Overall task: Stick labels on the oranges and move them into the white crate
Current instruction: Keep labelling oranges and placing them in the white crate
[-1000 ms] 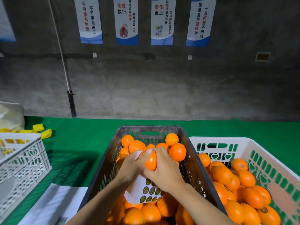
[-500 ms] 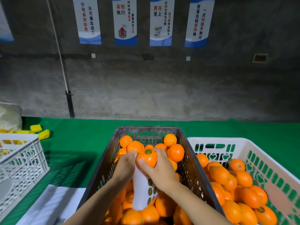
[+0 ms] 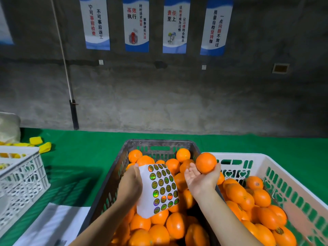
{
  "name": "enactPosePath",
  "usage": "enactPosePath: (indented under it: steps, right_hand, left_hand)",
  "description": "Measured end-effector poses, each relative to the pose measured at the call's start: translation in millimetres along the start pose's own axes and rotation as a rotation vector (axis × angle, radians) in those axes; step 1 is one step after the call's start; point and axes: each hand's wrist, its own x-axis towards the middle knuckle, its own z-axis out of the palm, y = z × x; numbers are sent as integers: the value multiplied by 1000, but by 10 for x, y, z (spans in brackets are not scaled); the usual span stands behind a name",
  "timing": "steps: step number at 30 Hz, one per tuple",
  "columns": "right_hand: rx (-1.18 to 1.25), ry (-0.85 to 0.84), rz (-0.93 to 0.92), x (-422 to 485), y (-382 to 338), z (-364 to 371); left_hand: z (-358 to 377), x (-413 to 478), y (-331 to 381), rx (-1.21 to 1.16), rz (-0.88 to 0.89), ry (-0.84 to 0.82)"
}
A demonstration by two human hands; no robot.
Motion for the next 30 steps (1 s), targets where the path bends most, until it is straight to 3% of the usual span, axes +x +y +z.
enactPosePath:
  steps: [4, 8, 10, 12, 15, 17, 20, 22, 25, 27, 30]
  right_hand:
    - [55, -22, -32, -32, -13, 3]
    - [-107, -13, -127, -19, 8, 6]
    - [-367, 40, -220, -46, 76, 12]
    - [-788, 8, -444, -73, 180, 2]
    - [-1431, -330, -936, -105, 320, -80]
    - [-1746, -628, -1113, -115, 366, -134]
    - [-1875, -771, -1016, -129, 426, -172]
    - [-1784, -731, -871, -150, 445, -156]
    - [-1555, -664, -609, -185, 437, -95]
    - [-1491, -647, -589, -210, 441, -80]
    - [-1396, -595, -550, -214, 455, -73]
  left_hand:
    - [-6, -6, 10, -2, 36, -30]
    - [-12, -16, 28, 92, 46, -11]
    - [-28, -29, 38, 177, 45, -10]
    - [-48, -43, 54, 292, 84, -28]
    - [-57, -61, 70, 455, 219, -66]
    - [-83, -86, 113, 521, 298, -59]
    - [-153, -65, 141, 582, 446, 33]
    - [-202, -40, 158, 568, 512, 120]
    - [-233, -34, 204, 503, 416, 218]
    - [-238, -44, 212, 463, 407, 282]
    - [-219, -64, 197, 479, 533, 378]
